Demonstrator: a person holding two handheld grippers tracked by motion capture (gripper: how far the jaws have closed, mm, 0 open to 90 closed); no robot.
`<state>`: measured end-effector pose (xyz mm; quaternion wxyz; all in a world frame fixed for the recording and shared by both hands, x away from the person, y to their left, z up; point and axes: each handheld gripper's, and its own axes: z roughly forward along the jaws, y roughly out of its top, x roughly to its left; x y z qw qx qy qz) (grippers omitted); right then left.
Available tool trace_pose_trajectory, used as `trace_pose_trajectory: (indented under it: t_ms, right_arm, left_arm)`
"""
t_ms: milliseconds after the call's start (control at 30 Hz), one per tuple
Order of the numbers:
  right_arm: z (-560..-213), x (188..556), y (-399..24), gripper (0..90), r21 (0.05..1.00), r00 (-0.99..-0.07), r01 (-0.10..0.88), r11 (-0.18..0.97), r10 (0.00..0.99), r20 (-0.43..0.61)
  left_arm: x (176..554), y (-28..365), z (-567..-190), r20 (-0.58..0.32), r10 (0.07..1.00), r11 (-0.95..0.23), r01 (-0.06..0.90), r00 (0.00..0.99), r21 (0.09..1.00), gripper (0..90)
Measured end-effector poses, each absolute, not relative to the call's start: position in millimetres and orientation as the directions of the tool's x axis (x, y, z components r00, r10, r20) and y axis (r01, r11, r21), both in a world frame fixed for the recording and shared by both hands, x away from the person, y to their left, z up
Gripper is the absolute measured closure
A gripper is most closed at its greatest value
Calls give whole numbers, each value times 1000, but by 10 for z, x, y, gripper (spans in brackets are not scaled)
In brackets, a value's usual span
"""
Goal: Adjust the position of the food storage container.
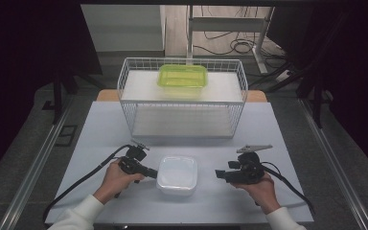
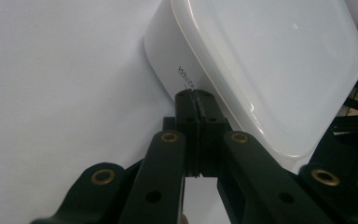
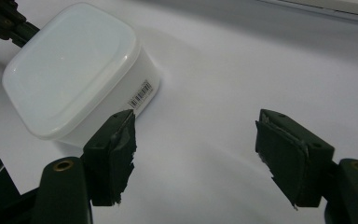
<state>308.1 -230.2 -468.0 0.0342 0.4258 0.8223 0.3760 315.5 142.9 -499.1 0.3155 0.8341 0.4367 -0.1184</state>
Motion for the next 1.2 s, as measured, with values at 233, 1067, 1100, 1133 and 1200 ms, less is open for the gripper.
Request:
trace_pose_trajectory:
  t_ms: [233,1067,1100,1133,1200]
  right_arm:
    - [-4679,3084,-2303,286,647,-636,674,357,727,260]
    - [-4600,3059,-2282,267,673,-609,711,205,659,442]
    - [-4595,3057,-2275,270,668,-603,719,191,649,463]
    - [-4588,3054,-2263,274,664,-597,727,174,637,488]
    - [-4565,3048,-2236,275,665,-600,726,172,632,491]
  left_arm:
    - [3124,1370,-4997,-488,635,-432,799,599,419,892]
    - [2843,1683,-4642,-479,680,-178,759,555,627,417]
    - [2817,1682,-4647,-478,681,-180,759,555,626,407]
    - [2801,1684,-4650,-476,682,-181,758,555,626,397]
    - [2763,1699,-4656,-489,676,-171,763,551,624,392]
